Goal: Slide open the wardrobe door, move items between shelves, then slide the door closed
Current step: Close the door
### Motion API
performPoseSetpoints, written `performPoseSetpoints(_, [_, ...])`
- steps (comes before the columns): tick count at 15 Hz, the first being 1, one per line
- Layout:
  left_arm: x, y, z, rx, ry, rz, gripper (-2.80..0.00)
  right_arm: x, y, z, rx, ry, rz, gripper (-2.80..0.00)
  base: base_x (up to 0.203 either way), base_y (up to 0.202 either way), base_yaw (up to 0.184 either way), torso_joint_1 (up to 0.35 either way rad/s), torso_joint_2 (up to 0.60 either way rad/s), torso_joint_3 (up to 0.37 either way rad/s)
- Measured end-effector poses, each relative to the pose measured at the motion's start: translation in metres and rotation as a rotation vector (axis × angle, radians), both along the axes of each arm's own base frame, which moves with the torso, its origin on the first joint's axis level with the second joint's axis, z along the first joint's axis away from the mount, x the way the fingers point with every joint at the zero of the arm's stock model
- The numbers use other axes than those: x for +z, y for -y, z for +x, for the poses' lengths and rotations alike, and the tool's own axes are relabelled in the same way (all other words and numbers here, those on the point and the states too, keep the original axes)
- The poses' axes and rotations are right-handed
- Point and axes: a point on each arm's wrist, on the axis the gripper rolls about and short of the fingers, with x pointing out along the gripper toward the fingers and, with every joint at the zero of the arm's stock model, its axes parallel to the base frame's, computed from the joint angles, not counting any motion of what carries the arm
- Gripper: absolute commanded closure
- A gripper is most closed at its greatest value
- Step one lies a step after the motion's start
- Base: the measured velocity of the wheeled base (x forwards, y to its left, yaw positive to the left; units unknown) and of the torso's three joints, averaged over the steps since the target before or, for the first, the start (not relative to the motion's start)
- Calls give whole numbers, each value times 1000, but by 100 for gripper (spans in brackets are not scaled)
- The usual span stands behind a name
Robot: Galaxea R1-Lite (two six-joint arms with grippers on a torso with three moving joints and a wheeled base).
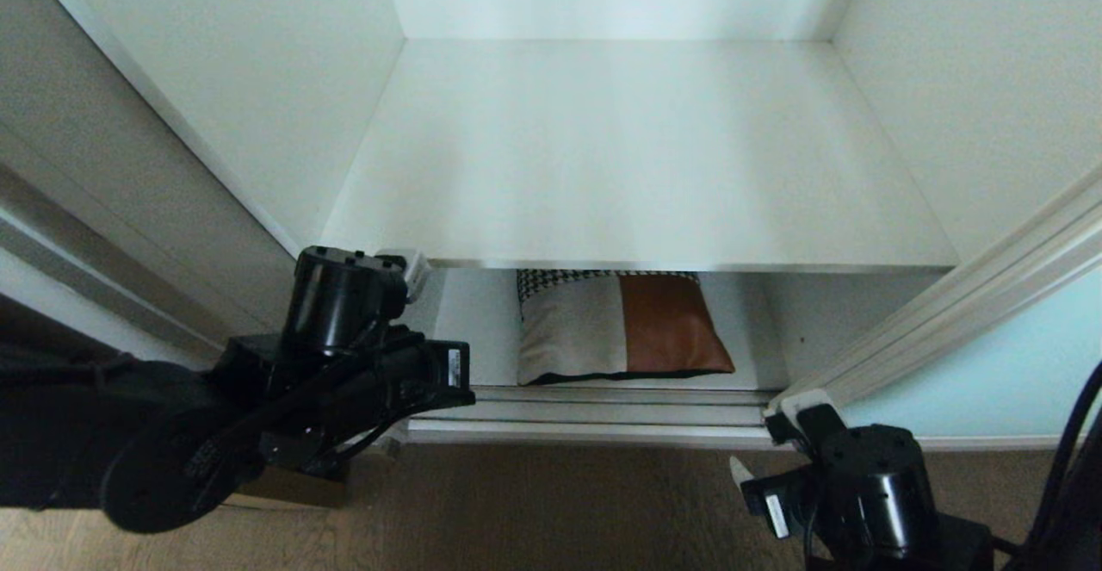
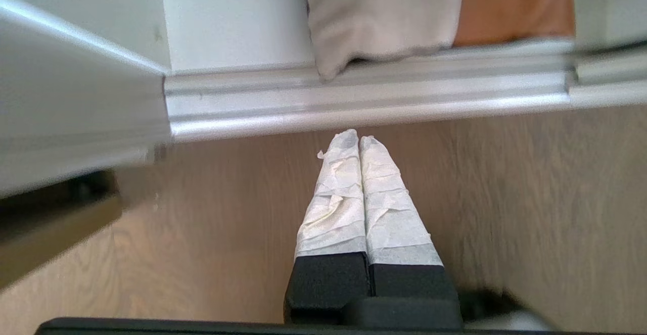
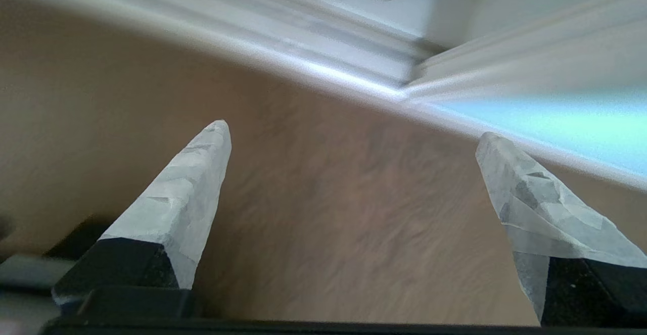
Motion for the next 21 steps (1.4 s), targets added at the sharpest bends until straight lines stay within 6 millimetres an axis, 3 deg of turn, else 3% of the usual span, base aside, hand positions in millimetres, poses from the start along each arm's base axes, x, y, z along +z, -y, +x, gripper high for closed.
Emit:
performPoseSetpoints(4, [12,-21,-35,79,51,17,0,13,2,-41,-27,43,37,-280,0,0,0,0,0,0])
performPoseSetpoints(8, [20,-43,-62,222,116,61,0,36,16,-56,-83,132,62,-280,0,0,0,0,0,0])
performPoseSetpoints(12, [28,-80,-89,369,159,72,0,52,30,-72,-111,196,97,-280,0,0,0,0,0,0])
performPoseSetpoints(21, [13,-122,-155,468,242,98,0,74,67,-115,-124,241,112,-280,0,0,0,0,0,0])
